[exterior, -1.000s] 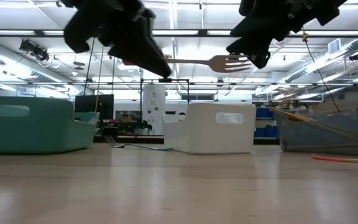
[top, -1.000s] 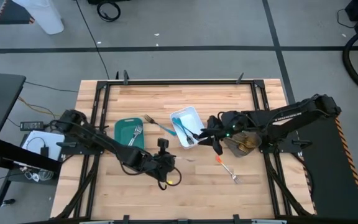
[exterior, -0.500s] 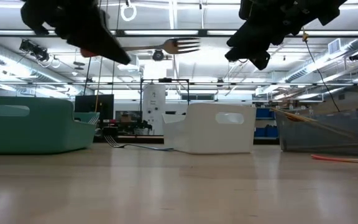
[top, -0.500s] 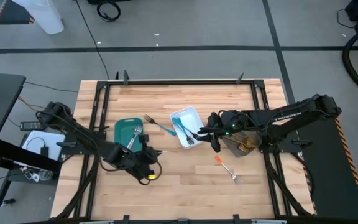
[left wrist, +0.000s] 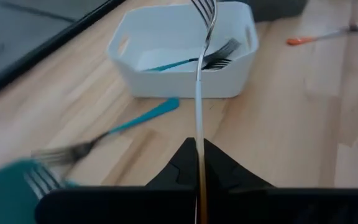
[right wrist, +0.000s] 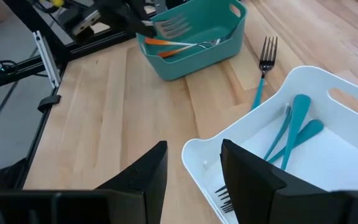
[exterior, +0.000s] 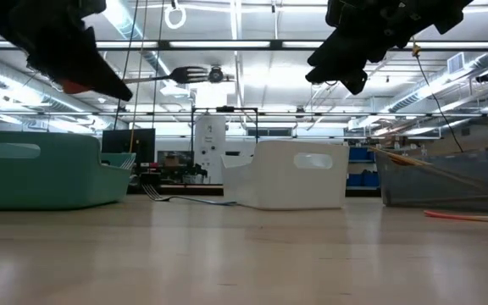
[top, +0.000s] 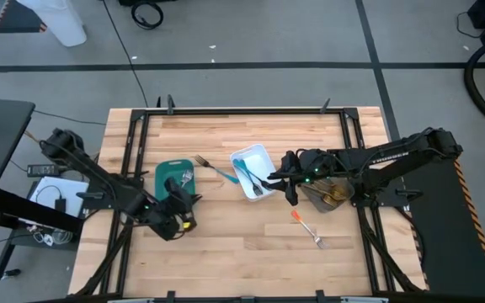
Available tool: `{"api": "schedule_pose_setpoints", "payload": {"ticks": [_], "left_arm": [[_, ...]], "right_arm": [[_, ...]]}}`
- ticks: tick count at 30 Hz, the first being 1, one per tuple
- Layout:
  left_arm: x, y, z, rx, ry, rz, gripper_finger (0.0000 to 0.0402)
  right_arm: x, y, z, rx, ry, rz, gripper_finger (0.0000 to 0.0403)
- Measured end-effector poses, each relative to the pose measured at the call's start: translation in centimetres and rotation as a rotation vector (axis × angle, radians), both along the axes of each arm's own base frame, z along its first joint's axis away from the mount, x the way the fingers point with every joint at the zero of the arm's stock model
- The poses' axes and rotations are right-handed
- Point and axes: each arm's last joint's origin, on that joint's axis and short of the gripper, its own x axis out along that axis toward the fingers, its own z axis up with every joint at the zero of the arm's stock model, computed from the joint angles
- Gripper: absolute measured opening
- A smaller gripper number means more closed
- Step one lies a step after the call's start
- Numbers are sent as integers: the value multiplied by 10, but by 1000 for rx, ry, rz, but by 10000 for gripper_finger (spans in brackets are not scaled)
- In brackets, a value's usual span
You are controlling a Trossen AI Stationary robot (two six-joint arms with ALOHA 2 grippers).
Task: Sort silverware by color (type)
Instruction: Put the orange fork into the green bin
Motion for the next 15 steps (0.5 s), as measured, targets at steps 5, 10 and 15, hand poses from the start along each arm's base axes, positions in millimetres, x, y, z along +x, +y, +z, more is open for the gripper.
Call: {"api": "schedule_pose_setpoints", "payload": {"ticks": [5, 10, 15], "left_arm": [[-17, 2, -4, -94, -47, 79, 8], [-34, 5, -9, -137, -27, 165, 8], [-53, 11, -14, -168, 21, 275, 7]], "right_arm": [[0, 0, 0, -1, 0, 0, 156], [0, 0, 0, -3, 1, 1, 156], [0, 0, 0, -7, 1, 4, 156]]}}
